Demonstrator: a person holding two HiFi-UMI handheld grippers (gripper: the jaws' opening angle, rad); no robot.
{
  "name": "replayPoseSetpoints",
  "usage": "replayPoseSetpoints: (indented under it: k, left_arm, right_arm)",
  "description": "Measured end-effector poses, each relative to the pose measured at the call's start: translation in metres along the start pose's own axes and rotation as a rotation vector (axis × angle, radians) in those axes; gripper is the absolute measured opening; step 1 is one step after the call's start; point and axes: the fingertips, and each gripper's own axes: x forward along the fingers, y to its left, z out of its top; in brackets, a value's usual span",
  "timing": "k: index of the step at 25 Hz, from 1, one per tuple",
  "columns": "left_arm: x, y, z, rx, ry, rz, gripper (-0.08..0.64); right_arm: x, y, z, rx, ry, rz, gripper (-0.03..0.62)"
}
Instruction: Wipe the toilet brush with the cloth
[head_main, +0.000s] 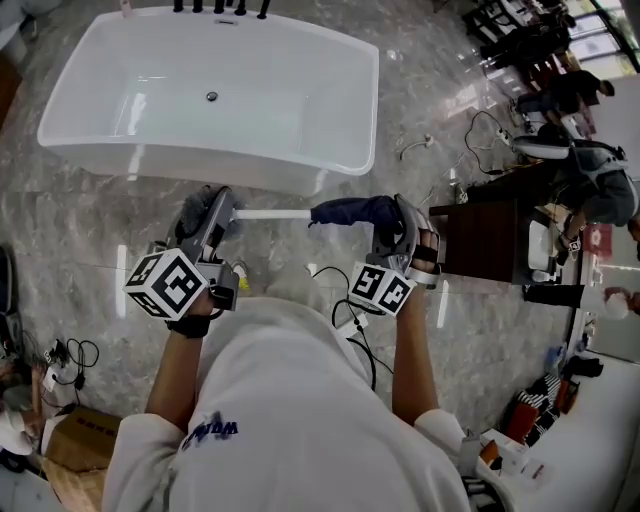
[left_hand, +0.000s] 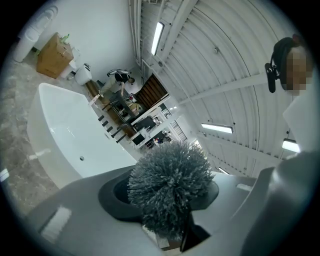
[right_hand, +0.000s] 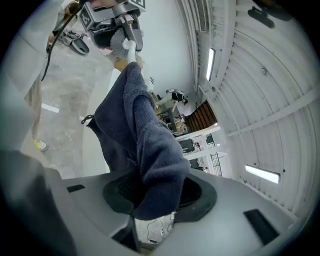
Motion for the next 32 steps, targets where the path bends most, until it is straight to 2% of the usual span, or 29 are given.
replayPoseSetpoints:
  k: [2, 7, 9, 11, 12, 13, 14, 15, 16, 17, 19, 23, 26, 29, 32]
  left_arm:
    - [0.006, -0.011, -0.007, 0.0, 0.016, -0.027, 0.195]
    - [0.021, -0.034, -0.025, 0.004, 0.047, -0.059, 0.196]
    - [0.02, -0.038, -0.026, 0.002, 0.046, -0.06, 0.196]
    - [0.02, -0.04, -0.025, 0.007, 0.043, -0.062, 0.196]
    - [0.02, -0.039, -0.025, 0.01, 0.043, -0.062, 0.196]
    - [0.021, -0.038, -0.024, 0.011, 0.044, -0.061, 0.196]
    - [0.021, -0.039, -0.024, 0.01, 0.045, -0.063, 0.196]
    - [0.022, -0.04, -0.024, 0.008, 0.045, -0.067, 0.196]
    - [0.023, -0.043, -0.024, 0.009, 0.043, -0.072, 0.196]
    - [0.023, -0.045, -0.024, 0.014, 0.04, -0.077, 0.198]
    - [0.025, -0.048, -0.023, 0.027, 0.037, -0.081, 0.198]
    - [0.021, -0.045, -0.024, 0.02, 0.029, -0.07, 0.199]
    - [0.019, -0.045, -0.023, 0.02, 0.011, -0.073, 0.199]
    - [0.021, -0.055, -0.027, 0.049, 0.016, -0.091, 0.201]
    - [0.024, -0.071, -0.037, 0.091, 0.044, -0.123, 0.202]
  right_arm:
    - [0.003, -0.002, 0.0, 0.004, 0.026, -0.001, 0.169]
    - [0.012, -0.006, 0.001, -0.026, 0.07, -0.014, 0.176]
    - [0.014, -0.011, -0.003, 0.001, 0.085, -0.019, 0.221]
    - [0.016, -0.019, -0.009, 0.028, 0.101, -0.032, 0.323]
    - [0.017, -0.019, -0.007, 0.018, 0.099, -0.035, 0.371]
    - [0.017, -0.016, -0.003, -0.006, 0.087, -0.034, 0.388]
    - [0.017, -0.012, 0.003, -0.037, 0.069, -0.031, 0.382]
    - [0.015, -0.008, 0.009, -0.066, 0.053, -0.031, 0.342]
    - [0.013, -0.005, 0.013, -0.086, 0.042, -0.033, 0.26]
    - [0.012, -0.002, 0.016, -0.093, 0.039, -0.032, 0.207]
    - [0.01, 0.004, 0.02, -0.085, 0.041, -0.017, 0.16]
    - [0.007, 0.015, 0.037, -0.12, 0.016, 0.019, 0.15]
    - [0.009, 0.013, 0.05, -0.155, -0.001, 0.015, 0.152]
    - [0.011, 0.015, 0.061, -0.186, -0.021, 0.021, 0.152]
    - [0.001, 0.03, 0.091, -0.255, -0.087, 0.051, 0.141]
